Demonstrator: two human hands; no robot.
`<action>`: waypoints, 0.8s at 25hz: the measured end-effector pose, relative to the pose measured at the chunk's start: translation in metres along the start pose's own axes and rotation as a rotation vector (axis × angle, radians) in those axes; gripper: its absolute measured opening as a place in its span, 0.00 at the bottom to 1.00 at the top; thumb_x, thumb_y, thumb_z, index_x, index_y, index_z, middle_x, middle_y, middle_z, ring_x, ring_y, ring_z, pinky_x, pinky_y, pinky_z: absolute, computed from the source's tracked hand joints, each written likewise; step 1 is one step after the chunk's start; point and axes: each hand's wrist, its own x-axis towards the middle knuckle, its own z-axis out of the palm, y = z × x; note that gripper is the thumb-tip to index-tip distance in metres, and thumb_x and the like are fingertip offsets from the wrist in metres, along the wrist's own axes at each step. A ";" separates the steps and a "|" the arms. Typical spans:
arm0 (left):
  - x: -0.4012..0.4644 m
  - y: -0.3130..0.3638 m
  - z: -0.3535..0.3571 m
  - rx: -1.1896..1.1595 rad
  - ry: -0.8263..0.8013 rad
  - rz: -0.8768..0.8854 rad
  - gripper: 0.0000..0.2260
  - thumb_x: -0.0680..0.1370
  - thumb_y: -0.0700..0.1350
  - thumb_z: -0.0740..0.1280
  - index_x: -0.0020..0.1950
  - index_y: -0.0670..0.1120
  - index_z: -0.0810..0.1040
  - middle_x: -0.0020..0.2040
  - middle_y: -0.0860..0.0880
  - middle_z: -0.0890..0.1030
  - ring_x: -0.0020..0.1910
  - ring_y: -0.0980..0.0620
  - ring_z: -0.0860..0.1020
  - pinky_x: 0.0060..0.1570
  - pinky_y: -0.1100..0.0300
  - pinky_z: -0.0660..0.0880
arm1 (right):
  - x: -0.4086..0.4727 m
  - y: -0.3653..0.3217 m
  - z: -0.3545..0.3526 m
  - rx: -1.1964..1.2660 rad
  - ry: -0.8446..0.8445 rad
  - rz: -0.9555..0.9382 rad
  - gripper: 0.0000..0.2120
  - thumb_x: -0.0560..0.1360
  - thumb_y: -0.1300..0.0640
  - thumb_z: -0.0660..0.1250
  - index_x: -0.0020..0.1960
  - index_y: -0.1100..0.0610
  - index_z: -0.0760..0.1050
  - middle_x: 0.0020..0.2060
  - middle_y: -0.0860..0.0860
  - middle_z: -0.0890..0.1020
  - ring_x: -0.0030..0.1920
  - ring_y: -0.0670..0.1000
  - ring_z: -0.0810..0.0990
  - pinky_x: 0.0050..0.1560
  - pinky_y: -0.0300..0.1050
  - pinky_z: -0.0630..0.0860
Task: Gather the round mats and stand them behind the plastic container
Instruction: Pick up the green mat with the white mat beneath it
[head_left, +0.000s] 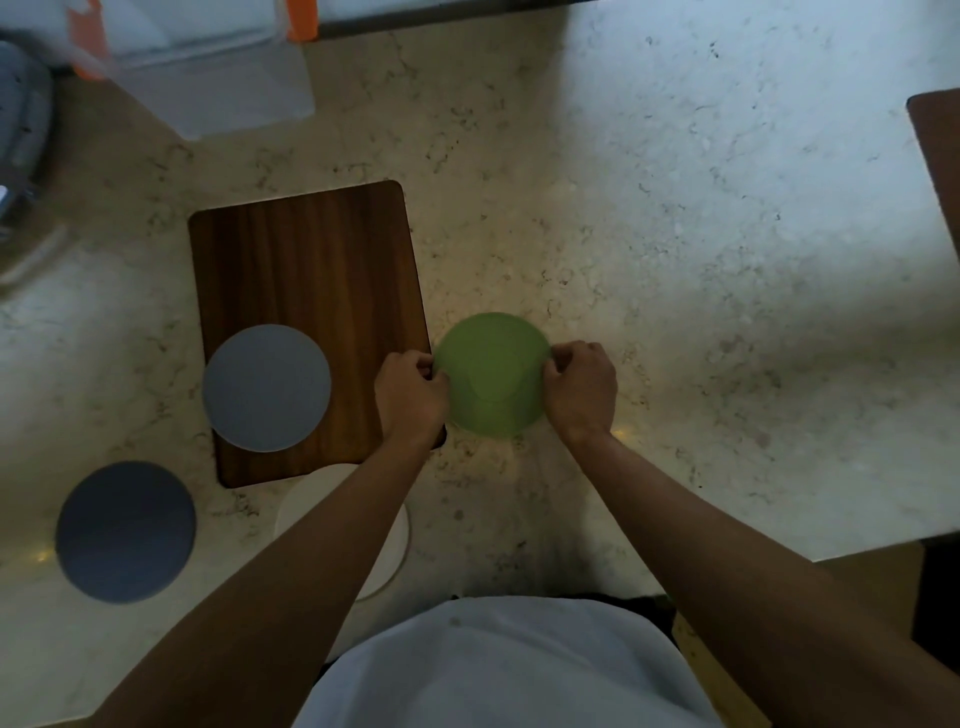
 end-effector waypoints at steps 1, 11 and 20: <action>0.000 -0.001 -0.001 -0.014 -0.001 -0.010 0.09 0.75 0.41 0.70 0.53 0.40 0.82 0.52 0.42 0.81 0.50 0.47 0.78 0.46 0.63 0.67 | 0.001 -0.001 0.000 0.004 -0.010 0.012 0.09 0.76 0.57 0.67 0.54 0.58 0.80 0.51 0.54 0.79 0.50 0.53 0.78 0.50 0.43 0.72; -0.003 -0.017 -0.017 -0.255 -0.079 -0.241 0.10 0.72 0.42 0.72 0.53 0.43 0.81 0.49 0.45 0.84 0.48 0.46 0.81 0.50 0.50 0.80 | -0.006 -0.007 -0.010 0.133 -0.157 0.024 0.08 0.75 0.59 0.71 0.53 0.56 0.78 0.42 0.45 0.78 0.40 0.42 0.76 0.37 0.28 0.67; -0.060 -0.089 -0.080 -0.416 0.016 -0.329 0.06 0.71 0.39 0.73 0.46 0.46 0.85 0.45 0.45 0.85 0.46 0.45 0.82 0.51 0.44 0.81 | -0.070 -0.031 0.021 0.165 -0.338 -0.102 0.09 0.71 0.56 0.75 0.50 0.57 0.81 0.40 0.48 0.84 0.42 0.48 0.83 0.48 0.46 0.81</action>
